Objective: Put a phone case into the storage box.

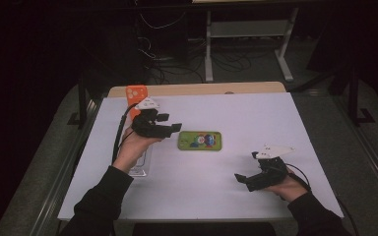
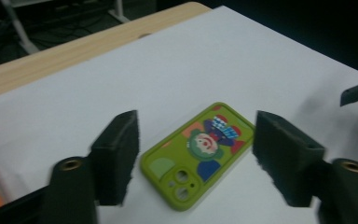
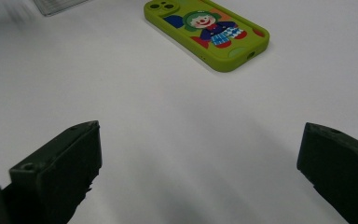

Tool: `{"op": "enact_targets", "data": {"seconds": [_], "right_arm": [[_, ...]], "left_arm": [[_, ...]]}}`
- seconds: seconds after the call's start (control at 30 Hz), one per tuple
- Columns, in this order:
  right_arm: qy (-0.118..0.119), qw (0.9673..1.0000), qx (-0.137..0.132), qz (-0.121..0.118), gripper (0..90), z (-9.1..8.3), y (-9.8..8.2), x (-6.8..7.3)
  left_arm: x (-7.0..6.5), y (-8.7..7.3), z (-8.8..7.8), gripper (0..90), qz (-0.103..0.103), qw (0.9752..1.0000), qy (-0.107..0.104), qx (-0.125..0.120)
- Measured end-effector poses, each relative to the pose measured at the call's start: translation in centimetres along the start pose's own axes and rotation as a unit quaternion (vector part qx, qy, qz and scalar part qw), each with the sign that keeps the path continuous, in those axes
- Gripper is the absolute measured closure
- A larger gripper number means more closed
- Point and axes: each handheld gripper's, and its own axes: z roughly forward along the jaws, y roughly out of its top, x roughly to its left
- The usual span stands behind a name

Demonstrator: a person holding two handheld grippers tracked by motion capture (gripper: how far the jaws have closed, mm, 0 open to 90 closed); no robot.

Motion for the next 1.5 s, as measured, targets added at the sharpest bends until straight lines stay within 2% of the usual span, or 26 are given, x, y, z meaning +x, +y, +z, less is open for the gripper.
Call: {"op": "enact_targets", "data": {"seconds": [0.17, 0.3, 0.37, 0.4, 0.47, 0.6, 0.63, 0.7, 0.77, 0.8, 0.87, 0.9, 0.93, 1.0, 1.03, 1.07, 1.1, 1.13, 1.2, 1.27, 1.3, 1.33, 1.37, 1.43, 1.47, 1.5], "right_arm": [[0.001, 1.0, -0.001, -0.001, 0.0, 0.0, 0.0, 0.0], [0.001, 1.0, -0.002, -0.005, 0.0, 0.0, 0.0, 0.0], [0.002, 1.0, -0.003, -0.007, 0.0, 0.0, 0.0, 0.0], [0.002, 1.0, -0.003, -0.006, 0.0, 0.0, 0.0, 0.1], [0.002, 1.0, -0.003, -0.006, 0.0, 0.0, 0.0, 0.1], [0.001, 1.0, -0.003, -0.006, 0.0, 0.0, 0.0, 0.1], [0.002, 1.0, -0.001, -0.008, 0.0, -0.1, 0.0, 0.1], [0.002, 1.0, -0.002, -0.006, 0.0, -0.1, 0.0, 0.2], [0.002, 1.0, -0.002, -0.006, 0.0, -0.1, 0.0, 0.2], [0.001, 1.0, -0.003, -0.005, 0.0, -0.1, 0.0, 0.2], [0.002, 1.0, -0.004, -0.006, 0.0, -0.2, 0.0, 0.2], [0.003, 1.0, -0.004, -0.005, 0.0, -0.2, 0.0, 0.3], [0.003, 1.0, -0.003, -0.007, 0.0, -0.2, -0.1, 0.3], [0.004, 1.0, -0.003, -0.006, 0.0, -0.2, 0.0, 0.3], [0.004, 1.0, -0.003, -0.006, 0.0, -0.2, 0.0, 0.3], [0.004, 1.0, -0.005, -0.006, 0.0, -0.2, 0.0, 0.3], [0.005, 0.9999, -0.006, -0.007, 0.0, -0.2, 0.0, 0.3], [0.005, 0.9999, -0.007, -0.007, 0.0, -0.2, 0.0, 0.3], [0.006, 0.9999, -0.009, -0.006, 0.0, -0.2, 0.0, 0.3], [0.007, 0.9999, -0.009, -0.006, 0.0, -0.3, 0.0, 0.2], [0.007, 0.9999, -0.01, -0.006, 0.0, -0.3, 0.0, 0.2], [0.007, 0.9999, -0.012, -0.007, 0.0, -0.3, 0.0, 0.2], [0.008, 0.9999, -0.012, -0.006, 0.0, -0.4, 0.0, 0.2], [0.008, 0.9999, -0.012, -0.006, 0.0, -0.4, 0.0, 0.2], [0.008, 0.9999, -0.013, -0.006, 0.0, -0.4, 0.0, 0.2], [0.009, 0.9999, -0.013, -0.007, 0.0, -0.4, 0.0, 0.1]], "left_arm": [[-0.5, 0.3, 2.0, 53.7, 0.005, 0.9997, -0.02, 0.016], [-0.9, 0.8, 3.9, 66.4, 0.02, 0.999, -0.026, 0.03], [-0.9, 1.0, 4.9, 72.8, 0.033, 0.9976, -0.037, 0.048], [-1.2, 1.1, 5.3, 75.7, 0.029, 0.9975, -0.04, 0.051], [-1.4, 1.5, 6.1, 80.0, 0.046, 0.9961, -0.038, 0.066], [-1.7, 2.1, 7.7, 89.4, 0.053, 0.9953, -0.043, 0.07], [-1.6, 2.4, 8.2, 89.5, 0.07, 0.9936, -0.045, 0.077], [-1.6, 2.6, 9.0, 89.6, 0.076, 0.9926, -0.043, 0.084], [-1.6, 2.8, 9.9, 89.7, 0.069, 0.9928, -0.044, 0.087], [-1.7, 2.9, 10.3, 89.7, 0.062, 0.9938, -0.044, 0.081], [-1.7, 2.9, 11.4, 89.7, 0.062, 0.9929, -0.044, 0.091], [-1.8, 2.8, 12.1, 89.7, 0.057, 0.9933, -0.04, 0.092], [-1.7, 2.8, 12.5, 89.7, 0.069, 0.9914, -0.038, 0.104], [-1.4, 2.8, 13.3, 89.7, 0.072, 0.9901, -0.036, 0.115], [-1.4, 2.6, 13.9, 89.7, 0.062, 0.991, -0.033, 0.114], [-1.2, 2.5, 14.4, 89.7, 0.061, 0.9904, -0.031, 0.12], [-1.1, 2.3, 14.8, 89.7, 0.056, 0.9912, -0.03, 0.116], [-1.0, 2.2, 15.1, 89.7, 0.059, 0.9905, -0.026, 0.122], [-0.7, 1.8, 15.9, 89.7, 0.046, 0.9903, -0.022, 0.129], [-0.4, 1.3, 16.5, 89.7, 0.047, 0.9894, -0.018, 0.136], [-0.2, 1.1, 16.7, 89.7, 0.055, 0.9875, -0.014, 0.147], [0.0, 1.0, 16.8, 89.7, 0.057, 0.987, -0.013, 0.15], [0.0, 0.8, 17.0, 89.7, 0.05, 0.9872, -0.014, 0.151], [0.2, 0.7, 17.1, 89.7, 0.06, 0.9853, -0.014, 0.159], [0.1, 0.6, 17.1, 89.8, 0.05, 0.9861, -0.016, 0.157], [0.1, 0.6, 17.1, 89.7, 0.051, 0.9859, -0.016, 0.158]]}}
